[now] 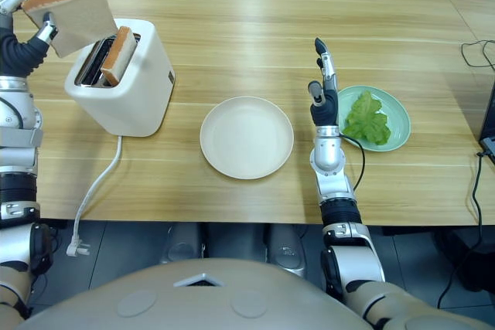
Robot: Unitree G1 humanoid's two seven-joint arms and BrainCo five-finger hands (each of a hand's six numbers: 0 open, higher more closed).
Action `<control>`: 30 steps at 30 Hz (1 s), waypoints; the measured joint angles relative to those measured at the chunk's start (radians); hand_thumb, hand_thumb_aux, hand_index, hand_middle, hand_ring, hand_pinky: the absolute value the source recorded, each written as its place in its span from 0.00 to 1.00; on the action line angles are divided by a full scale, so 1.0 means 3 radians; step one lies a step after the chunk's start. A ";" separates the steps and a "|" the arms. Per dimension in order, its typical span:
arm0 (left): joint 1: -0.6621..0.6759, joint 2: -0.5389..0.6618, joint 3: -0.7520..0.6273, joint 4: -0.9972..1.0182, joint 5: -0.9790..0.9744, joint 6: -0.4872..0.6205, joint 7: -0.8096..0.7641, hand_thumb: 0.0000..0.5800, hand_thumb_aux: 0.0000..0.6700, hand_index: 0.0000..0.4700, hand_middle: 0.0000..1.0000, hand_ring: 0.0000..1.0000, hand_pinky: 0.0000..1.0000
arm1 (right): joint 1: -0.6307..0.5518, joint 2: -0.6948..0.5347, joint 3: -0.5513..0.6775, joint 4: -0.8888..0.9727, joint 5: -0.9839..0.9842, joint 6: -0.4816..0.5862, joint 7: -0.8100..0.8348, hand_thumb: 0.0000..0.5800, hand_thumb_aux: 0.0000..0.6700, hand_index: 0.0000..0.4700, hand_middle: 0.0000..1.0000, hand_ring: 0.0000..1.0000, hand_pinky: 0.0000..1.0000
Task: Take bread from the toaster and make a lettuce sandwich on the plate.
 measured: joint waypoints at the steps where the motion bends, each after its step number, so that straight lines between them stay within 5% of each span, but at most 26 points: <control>1: -0.0013 0.0000 0.0012 -0.0005 -0.0001 0.0002 0.0011 1.00 1.00 0.98 1.00 1.00 1.00 | -0.0004 0.0000 0.0000 0.0000 0.0000 0.0000 -0.0001 0.00 0.00 0.00 0.00 0.00 0.00; 15: -0.0368 -0.0077 0.0206 -0.0732 -0.0408 0.0034 -0.0261 1.00 1.00 0.98 1.00 1.00 1.00 | -0.0008 -0.0346 -0.0233 -0.0097 0.0043 0.0061 -0.0071 0.00 0.00 0.00 0.00 0.00 0.00; 24: -0.0412 -0.0783 -0.0436 -0.1257 -0.1310 0.0447 -0.1215 1.00 1.00 0.98 1.00 1.00 1.00 | 0.0195 -0.1185 -0.0343 -0.0127 -0.0697 0.0714 -0.0401 0.00 0.00 0.00 0.00 0.00 0.00; 30: -0.0404 -0.1225 -0.1000 -0.0958 -0.1435 0.0668 -0.1834 1.00 1.00 0.98 1.00 1.00 1.00 | 0.0279 -0.1711 -0.0308 0.0224 -0.1296 0.1290 -0.0877 0.00 0.00 0.00 0.00 0.00 0.00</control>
